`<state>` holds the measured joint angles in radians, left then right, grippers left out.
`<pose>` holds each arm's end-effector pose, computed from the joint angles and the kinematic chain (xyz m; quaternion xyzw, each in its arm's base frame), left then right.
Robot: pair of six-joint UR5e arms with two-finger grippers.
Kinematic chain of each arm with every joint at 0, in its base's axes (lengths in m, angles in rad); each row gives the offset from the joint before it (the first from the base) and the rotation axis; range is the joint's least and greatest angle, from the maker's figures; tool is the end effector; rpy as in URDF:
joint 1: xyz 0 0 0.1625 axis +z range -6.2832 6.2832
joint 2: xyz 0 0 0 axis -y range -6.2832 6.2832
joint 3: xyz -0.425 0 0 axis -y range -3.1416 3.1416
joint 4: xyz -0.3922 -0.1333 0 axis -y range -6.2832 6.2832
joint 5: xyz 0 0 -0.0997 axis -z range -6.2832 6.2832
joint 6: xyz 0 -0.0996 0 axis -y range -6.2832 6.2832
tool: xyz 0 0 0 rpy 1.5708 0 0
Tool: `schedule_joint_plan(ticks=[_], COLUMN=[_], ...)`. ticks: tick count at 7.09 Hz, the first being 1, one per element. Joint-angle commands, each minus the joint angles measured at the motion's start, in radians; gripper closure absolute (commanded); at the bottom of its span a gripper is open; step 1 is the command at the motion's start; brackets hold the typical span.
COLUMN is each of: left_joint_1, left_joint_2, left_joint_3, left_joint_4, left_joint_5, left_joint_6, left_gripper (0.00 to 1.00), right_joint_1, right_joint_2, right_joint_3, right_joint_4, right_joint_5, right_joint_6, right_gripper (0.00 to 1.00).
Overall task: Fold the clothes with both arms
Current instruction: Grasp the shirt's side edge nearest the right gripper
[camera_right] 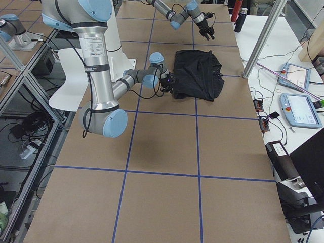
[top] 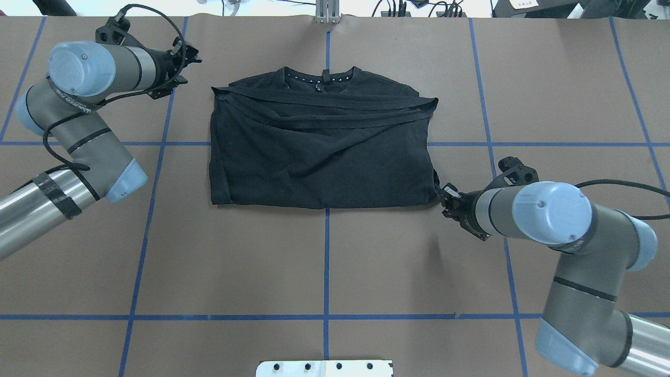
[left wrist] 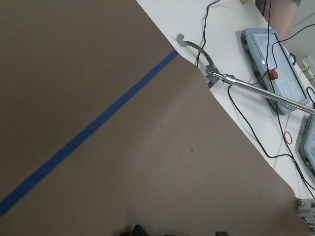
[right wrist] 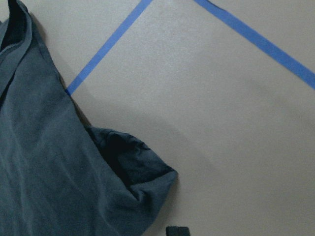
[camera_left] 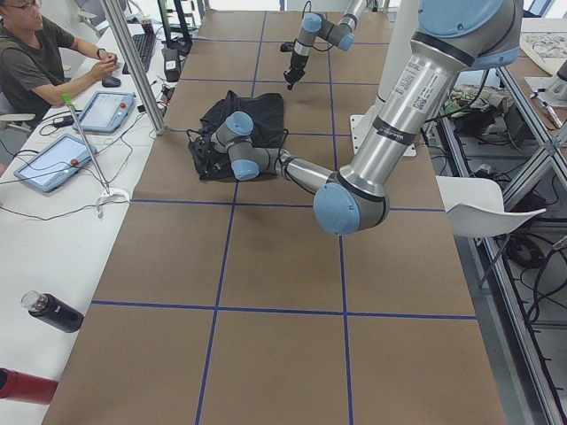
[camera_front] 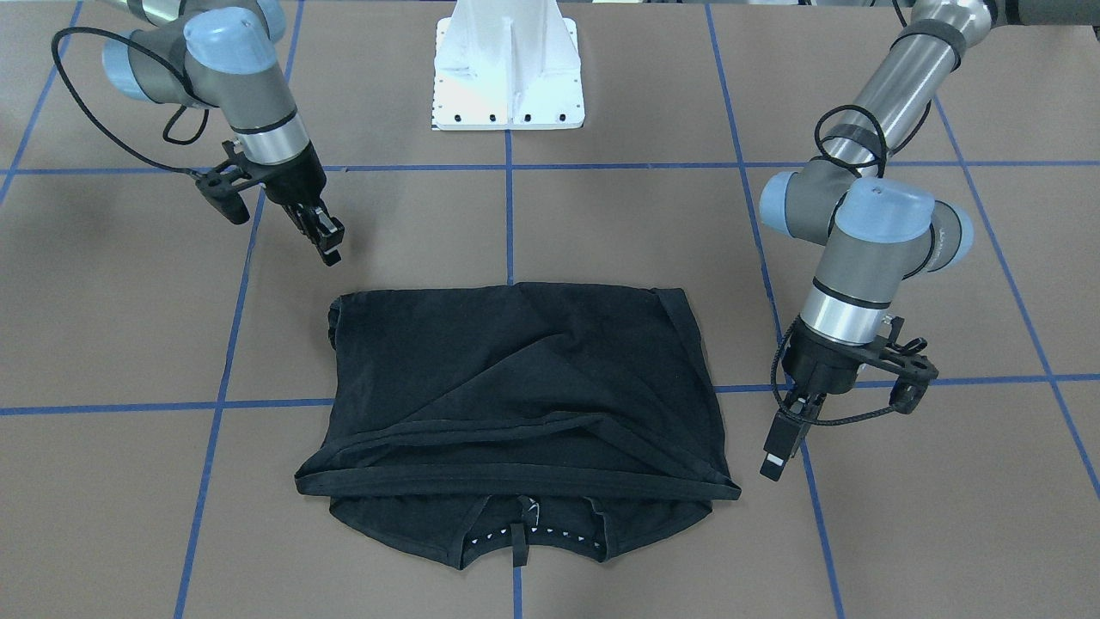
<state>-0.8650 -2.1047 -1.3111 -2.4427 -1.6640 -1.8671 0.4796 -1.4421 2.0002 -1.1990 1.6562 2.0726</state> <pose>0.3760 -0.6324 0.3722 0.1144 0.5308 -0.4393 0.7156 -0.4094 -0.3536 0.3557 -0.0431 -0.4475 0.4040 0.7967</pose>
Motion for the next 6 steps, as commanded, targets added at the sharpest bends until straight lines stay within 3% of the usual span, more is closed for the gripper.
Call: schedule_joint_plan(ticks=[1,2,3,4,5,6], left_joint_1=[0.0,0.001,0.001,0.001,0.001,0.003], left_joint_2=[0.0,0.0,0.0,0.0,0.005,0.011], left_joint_3=[-0.008,-0.007,-0.008,-0.007,-0.007,-0.008], left_joint_4=[0.001,0.001,0.001,0.001,0.001,-0.001], left_joint_5=[0.0,0.0,0.0,0.0,0.0,0.001], left_joint_6=[-0.004,-0.006,-0.009,-0.009,-0.009,-0.009], left_gripper=[0.35,0.35,0.35,0.35,0.35,0.35], right_joint_1=[-0.009,-0.007,0.005,0.005,0.007,0.007], right_joint_2=[-0.038,-0.002,0.067,0.078,0.086,0.091], right_joint_3=[0.046,0.004,-0.062,-0.081,-0.112,-0.148], right_joint_4=[0.002,0.01,0.003,0.004,0.009,0.013], right_joint_5=[0.011,0.005,-0.012,-0.028,-0.03,-0.032], right_joint_6=[0.015,0.015,0.021,0.03,0.029,0.026], right_gripper=[1.0,0.68,0.27,0.19,0.01,0.01])
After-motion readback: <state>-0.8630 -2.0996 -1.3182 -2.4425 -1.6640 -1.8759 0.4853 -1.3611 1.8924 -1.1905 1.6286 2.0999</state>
